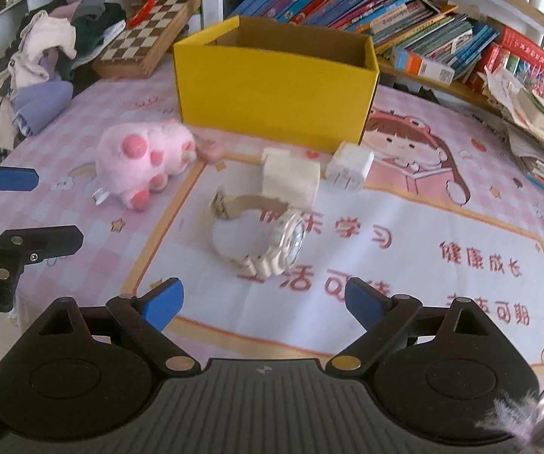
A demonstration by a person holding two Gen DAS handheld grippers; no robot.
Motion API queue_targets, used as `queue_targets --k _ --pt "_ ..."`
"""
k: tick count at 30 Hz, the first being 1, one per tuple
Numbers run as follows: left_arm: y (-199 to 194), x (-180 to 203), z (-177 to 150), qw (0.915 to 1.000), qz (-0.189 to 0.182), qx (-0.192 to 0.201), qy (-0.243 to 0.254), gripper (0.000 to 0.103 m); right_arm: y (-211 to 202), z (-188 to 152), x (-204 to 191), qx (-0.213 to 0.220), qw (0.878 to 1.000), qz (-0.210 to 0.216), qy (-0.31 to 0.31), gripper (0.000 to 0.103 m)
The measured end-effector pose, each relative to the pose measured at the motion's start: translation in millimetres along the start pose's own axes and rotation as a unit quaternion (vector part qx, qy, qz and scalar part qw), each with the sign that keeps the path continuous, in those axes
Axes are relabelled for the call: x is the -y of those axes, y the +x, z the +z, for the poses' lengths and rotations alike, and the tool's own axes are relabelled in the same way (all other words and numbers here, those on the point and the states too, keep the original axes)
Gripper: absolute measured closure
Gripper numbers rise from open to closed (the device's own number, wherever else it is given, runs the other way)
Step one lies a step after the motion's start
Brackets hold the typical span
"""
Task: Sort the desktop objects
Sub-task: 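Move right gripper toward the cream wristwatch on the table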
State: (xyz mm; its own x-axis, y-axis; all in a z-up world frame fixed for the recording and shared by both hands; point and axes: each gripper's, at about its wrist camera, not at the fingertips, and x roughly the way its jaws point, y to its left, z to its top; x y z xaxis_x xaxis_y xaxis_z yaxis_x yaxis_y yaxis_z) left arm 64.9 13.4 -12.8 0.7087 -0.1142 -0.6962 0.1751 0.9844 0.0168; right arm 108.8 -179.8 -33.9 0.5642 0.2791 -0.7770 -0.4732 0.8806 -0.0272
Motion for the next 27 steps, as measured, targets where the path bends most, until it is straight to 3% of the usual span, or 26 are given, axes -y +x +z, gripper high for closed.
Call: queue_targets --k 19,27 --pt "9 -6 -10 0.9994 -0.009 -0.031 0.007 0.015 9 -7 -12 -0.033 0.999 0.002 0.001 0.010" --pt "16 -11 -4 0.9995 -0.005 -0.031 0.009 0.015 20 1 -11 -0.038 0.999 -0.001 0.003 0.018"
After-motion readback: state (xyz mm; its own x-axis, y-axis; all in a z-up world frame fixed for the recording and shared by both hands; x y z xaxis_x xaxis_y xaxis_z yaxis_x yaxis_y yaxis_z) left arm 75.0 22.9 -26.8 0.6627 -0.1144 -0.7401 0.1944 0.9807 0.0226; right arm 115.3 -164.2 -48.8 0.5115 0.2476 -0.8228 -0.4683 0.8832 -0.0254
